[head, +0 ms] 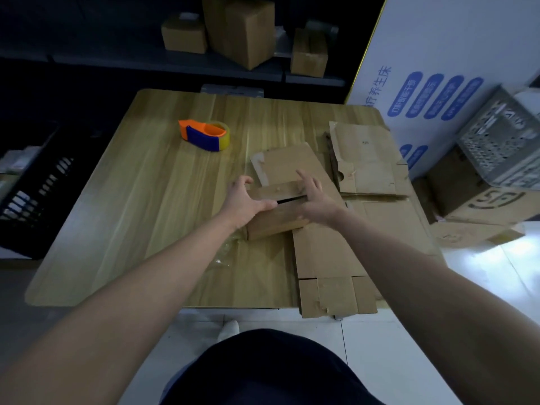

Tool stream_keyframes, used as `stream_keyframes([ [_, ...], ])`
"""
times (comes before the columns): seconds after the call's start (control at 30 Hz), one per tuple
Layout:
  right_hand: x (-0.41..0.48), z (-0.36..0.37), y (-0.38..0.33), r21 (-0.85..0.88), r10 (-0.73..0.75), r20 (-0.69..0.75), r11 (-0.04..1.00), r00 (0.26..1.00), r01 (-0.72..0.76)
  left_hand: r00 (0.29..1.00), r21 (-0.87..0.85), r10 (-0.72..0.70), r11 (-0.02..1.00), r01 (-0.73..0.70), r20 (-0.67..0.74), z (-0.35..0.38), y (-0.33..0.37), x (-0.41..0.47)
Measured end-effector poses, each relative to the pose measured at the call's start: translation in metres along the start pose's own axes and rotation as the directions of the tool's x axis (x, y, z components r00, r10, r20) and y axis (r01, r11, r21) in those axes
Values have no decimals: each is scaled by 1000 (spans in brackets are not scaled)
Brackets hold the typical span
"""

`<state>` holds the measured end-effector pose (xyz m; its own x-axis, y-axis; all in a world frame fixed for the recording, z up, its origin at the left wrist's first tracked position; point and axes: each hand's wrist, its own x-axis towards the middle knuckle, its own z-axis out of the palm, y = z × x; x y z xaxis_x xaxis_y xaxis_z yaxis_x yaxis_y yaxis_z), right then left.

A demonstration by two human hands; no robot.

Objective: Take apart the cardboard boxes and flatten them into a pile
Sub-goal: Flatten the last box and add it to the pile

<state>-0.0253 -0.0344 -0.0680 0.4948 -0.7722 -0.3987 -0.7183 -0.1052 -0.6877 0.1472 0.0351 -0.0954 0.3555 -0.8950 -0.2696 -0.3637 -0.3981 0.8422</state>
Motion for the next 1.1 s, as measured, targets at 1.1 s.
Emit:
stream_keyframes([
  [1.1,7,-25,-8,343,329,-330,915,885,-212,945,-104,-37,995,3,-324,6,53,28],
])
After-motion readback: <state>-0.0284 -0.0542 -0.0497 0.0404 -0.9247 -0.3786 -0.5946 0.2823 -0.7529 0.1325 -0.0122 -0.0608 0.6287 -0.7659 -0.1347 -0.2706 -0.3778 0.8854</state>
